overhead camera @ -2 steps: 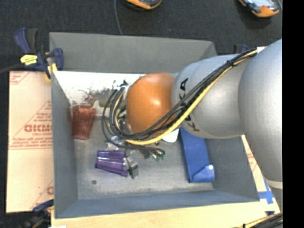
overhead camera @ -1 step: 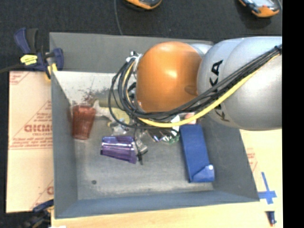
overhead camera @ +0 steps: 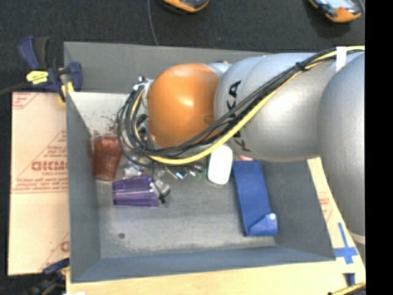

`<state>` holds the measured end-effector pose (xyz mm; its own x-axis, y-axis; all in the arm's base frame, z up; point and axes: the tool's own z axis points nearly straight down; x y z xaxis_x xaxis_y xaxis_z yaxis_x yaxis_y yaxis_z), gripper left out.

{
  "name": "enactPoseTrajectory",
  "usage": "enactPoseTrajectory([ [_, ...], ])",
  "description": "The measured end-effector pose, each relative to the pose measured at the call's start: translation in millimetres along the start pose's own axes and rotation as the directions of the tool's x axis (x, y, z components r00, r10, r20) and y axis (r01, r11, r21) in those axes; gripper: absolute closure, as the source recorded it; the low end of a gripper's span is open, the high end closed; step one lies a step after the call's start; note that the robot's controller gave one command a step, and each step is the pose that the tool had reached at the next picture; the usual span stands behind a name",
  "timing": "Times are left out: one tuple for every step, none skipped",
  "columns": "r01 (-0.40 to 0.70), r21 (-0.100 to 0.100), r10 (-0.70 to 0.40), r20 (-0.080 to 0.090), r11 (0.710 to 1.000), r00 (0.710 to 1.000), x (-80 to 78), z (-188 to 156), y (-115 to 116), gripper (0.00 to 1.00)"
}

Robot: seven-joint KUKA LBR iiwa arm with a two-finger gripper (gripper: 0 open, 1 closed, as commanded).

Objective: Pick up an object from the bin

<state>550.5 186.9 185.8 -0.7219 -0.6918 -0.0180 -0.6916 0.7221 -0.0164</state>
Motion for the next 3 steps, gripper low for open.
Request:
enactPoseTrajectory([
  [-0.063, -0.002, 0.063, 0.0, 0.998, 0.998, 3.1, -5, 13, 1.0],
  [0.025, 0.003, -0.025, 0.007, 1.0, 1.0, 2.7, 37, 12, 1.0],
  [0.138, 0.002, -0.138, 0.008, 0.99, 0.99, 12.7, 66, 5, 1.0],
])
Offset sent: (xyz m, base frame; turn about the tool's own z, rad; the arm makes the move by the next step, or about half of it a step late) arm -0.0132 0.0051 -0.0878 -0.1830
